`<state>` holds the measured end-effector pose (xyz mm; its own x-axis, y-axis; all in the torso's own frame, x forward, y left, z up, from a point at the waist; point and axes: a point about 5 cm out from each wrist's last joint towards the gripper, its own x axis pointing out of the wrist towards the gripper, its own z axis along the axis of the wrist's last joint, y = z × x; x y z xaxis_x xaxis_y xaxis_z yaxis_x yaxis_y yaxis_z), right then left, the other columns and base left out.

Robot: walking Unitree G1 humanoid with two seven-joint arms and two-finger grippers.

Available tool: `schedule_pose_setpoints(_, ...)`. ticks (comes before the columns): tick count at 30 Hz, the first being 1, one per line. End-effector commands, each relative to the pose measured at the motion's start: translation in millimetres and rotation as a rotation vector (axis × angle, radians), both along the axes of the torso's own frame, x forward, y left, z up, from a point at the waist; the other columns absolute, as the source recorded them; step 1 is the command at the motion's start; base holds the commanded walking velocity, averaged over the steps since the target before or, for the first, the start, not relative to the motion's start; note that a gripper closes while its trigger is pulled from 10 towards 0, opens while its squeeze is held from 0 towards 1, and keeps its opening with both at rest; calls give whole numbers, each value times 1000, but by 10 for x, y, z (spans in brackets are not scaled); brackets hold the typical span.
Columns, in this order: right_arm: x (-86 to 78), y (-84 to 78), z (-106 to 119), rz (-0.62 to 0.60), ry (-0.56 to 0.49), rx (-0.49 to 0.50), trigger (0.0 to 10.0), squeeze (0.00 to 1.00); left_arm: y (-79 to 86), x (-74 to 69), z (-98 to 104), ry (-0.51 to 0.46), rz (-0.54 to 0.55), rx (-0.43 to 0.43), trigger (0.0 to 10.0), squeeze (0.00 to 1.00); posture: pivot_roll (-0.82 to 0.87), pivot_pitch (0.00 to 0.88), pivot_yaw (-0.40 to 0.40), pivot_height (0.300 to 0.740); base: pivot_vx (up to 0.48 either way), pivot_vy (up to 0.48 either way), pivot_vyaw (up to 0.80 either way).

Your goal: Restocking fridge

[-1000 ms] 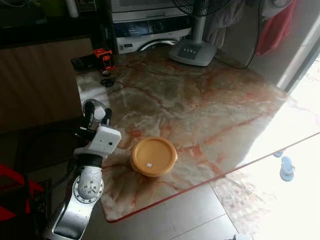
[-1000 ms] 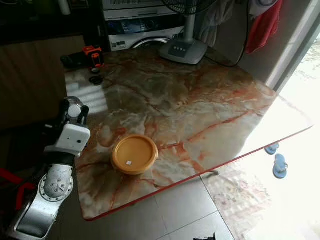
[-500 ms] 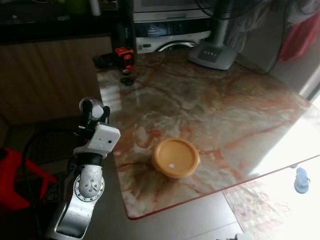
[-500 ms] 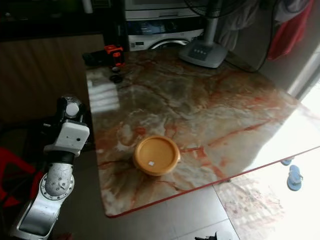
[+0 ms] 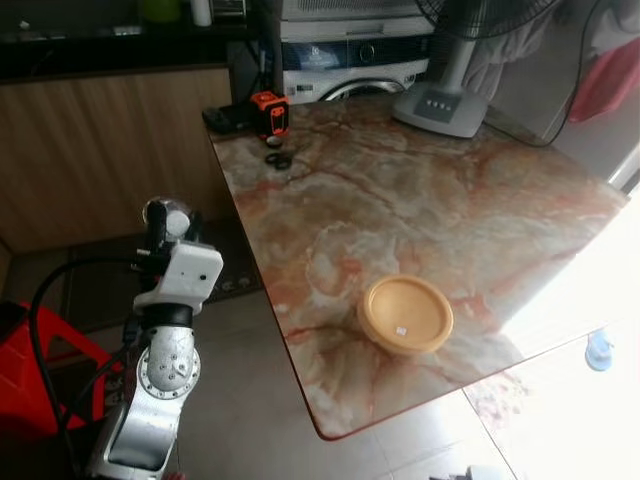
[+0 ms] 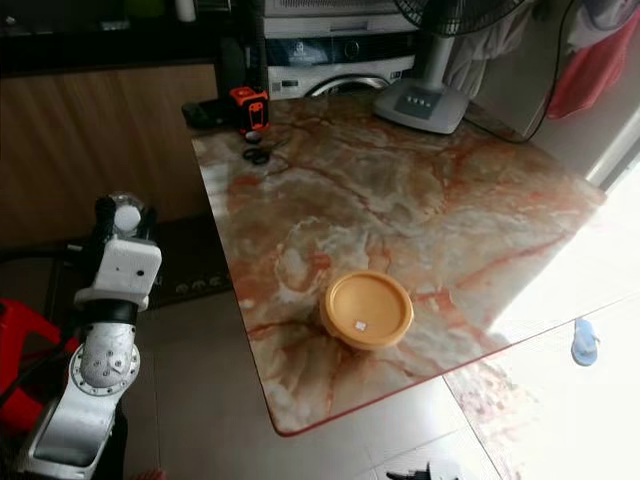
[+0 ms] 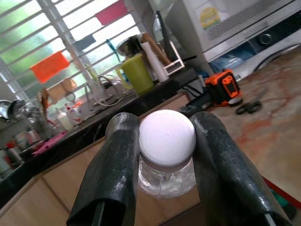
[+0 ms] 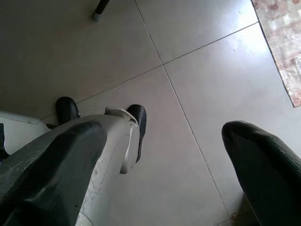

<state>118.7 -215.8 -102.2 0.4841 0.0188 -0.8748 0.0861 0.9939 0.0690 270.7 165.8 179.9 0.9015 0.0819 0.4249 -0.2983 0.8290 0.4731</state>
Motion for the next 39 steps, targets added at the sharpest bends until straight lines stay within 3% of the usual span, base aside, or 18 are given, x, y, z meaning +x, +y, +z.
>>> schedule_pose_setpoints(1, -6, -40, 6, -12, -1, -11, 10000, 0, -9, 7, 42, -22, -12, -5, 10000, 0, 14, 64, -52, 740, 0, 0, 0)
schedule_pose_setpoints(27, -20, -51, 2, -10, 11, -17, 10000, 0, -42, 35, 98, -21, -44, -31, 10000, 0, 15, 68, -57, 740, 0, 48, 0)
schedule_pose_setpoints(39, -29, -53, -2, 3, 23, -21, 10000, 0, -140, 53, 210, -48, -111, 2, 10000, 0, 17, 67, -57, 740, 0, 0, -781)
